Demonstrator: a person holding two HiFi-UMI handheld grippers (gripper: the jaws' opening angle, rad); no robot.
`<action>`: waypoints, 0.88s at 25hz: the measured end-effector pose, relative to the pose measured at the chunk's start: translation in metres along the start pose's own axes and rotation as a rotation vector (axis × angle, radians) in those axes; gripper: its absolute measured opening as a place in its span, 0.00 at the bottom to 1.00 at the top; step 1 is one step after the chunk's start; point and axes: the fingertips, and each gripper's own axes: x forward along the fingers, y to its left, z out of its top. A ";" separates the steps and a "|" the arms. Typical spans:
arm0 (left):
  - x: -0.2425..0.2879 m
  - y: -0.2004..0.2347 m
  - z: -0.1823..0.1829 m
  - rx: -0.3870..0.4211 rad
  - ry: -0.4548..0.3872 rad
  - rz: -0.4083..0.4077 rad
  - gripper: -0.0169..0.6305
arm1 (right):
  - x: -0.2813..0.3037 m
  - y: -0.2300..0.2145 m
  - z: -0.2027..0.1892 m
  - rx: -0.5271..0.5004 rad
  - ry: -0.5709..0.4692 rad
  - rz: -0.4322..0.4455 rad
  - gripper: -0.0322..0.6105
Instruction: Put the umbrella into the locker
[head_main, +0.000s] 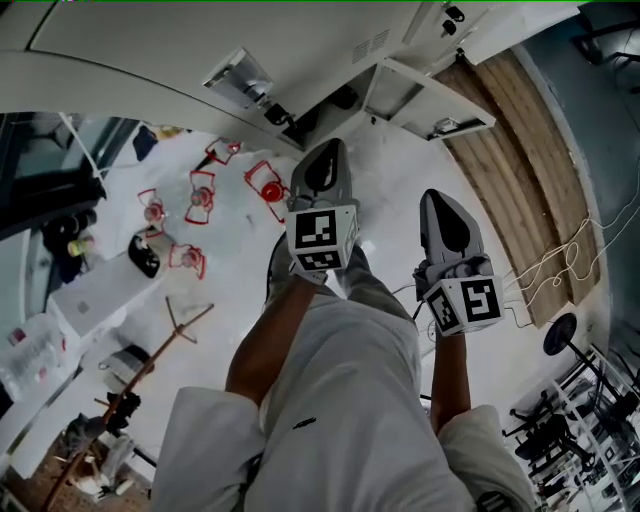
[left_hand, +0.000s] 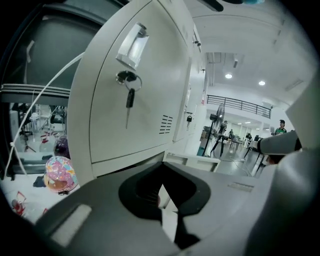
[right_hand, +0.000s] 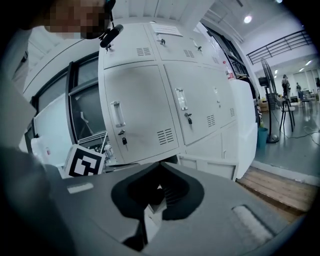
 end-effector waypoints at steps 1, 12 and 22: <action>-0.005 0.000 0.004 -0.001 -0.003 -0.008 0.05 | -0.002 0.001 0.004 -0.008 -0.006 0.001 0.05; -0.069 0.003 0.046 -0.023 -0.058 -0.066 0.05 | -0.018 0.020 0.050 -0.071 -0.081 0.010 0.05; -0.120 0.019 0.084 0.004 -0.134 -0.062 0.05 | -0.030 0.038 0.073 -0.126 -0.127 0.021 0.05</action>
